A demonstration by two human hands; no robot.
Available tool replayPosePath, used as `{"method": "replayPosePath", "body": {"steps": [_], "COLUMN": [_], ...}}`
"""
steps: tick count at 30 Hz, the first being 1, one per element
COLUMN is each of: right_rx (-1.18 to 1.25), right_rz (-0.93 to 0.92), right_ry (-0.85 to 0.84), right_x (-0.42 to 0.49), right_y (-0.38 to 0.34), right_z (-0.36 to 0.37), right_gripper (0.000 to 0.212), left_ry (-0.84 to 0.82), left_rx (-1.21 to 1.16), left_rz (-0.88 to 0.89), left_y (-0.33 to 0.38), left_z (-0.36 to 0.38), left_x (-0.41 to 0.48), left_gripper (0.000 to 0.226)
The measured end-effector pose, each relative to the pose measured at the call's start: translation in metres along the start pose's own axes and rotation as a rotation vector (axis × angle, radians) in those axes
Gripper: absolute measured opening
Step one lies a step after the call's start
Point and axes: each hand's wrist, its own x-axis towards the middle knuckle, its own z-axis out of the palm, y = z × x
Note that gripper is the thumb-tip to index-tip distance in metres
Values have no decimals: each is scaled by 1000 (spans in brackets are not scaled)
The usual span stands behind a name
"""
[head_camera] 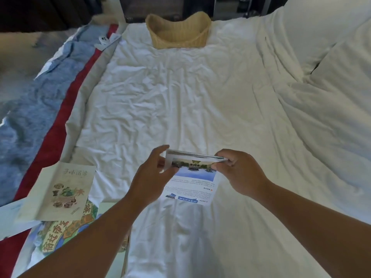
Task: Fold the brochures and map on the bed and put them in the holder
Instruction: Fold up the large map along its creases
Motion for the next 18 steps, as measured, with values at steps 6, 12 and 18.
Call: {"method": "replayPosePath", "body": {"steps": [6, 12, 18], "right_rx": [43, 18, -109], "right_rz": [-107, -169, -309], "right_ry": [16, -139, -32], "right_x": [-19, -30, -47], "right_y": [-49, -87, -117], "right_z": [-58, -93, -100], "right_gripper": [6, 12, 19], "left_ry": [27, 112, -15], "left_rx": [-15, 7, 176], "left_rz": [100, 181, 267], "left_y": [67, 106, 134], "left_z": [-44, -78, -108], "left_x": [-27, -64, -96], "left_gripper": [21, 20, 25]}}
